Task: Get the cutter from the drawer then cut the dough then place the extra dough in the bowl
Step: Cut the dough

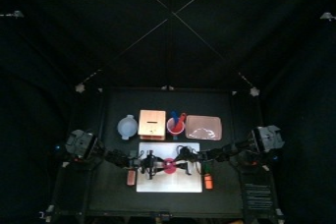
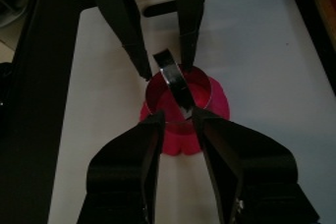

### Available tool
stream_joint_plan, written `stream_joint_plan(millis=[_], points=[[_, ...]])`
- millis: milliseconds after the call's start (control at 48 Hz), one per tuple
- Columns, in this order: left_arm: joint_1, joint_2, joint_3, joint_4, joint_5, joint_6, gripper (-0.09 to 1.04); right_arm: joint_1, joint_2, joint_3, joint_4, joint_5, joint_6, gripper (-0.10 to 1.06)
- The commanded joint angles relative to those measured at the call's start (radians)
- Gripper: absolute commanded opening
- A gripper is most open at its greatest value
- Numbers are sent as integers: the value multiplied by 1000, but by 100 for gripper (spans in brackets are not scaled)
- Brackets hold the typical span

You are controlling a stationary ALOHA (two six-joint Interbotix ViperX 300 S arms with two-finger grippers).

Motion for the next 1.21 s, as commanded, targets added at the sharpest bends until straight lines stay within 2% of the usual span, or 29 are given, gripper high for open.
stream_joint_plan(millis=[21, 208, 479, 604, 1208], points=[[3, -31, -21, 2, -2, 0, 75, -5, -46, -9, -25, 2, -3, 69], [2, -32, -21, 0, -2, 0, 75, -21, -29, -34, -98, 3, 0, 69], [2, -32, -25, -5, -2, 0, 75, -67, -20, -34, -126, 20, -3, 69], [3, -32, -25, -11, -2, 0, 75, -63, -18, -37, -144, 20, 6, 69], [2, -29, -31, -12, 14, 0, 75, -37, -6, -63, -135, 25, 12, 69]])
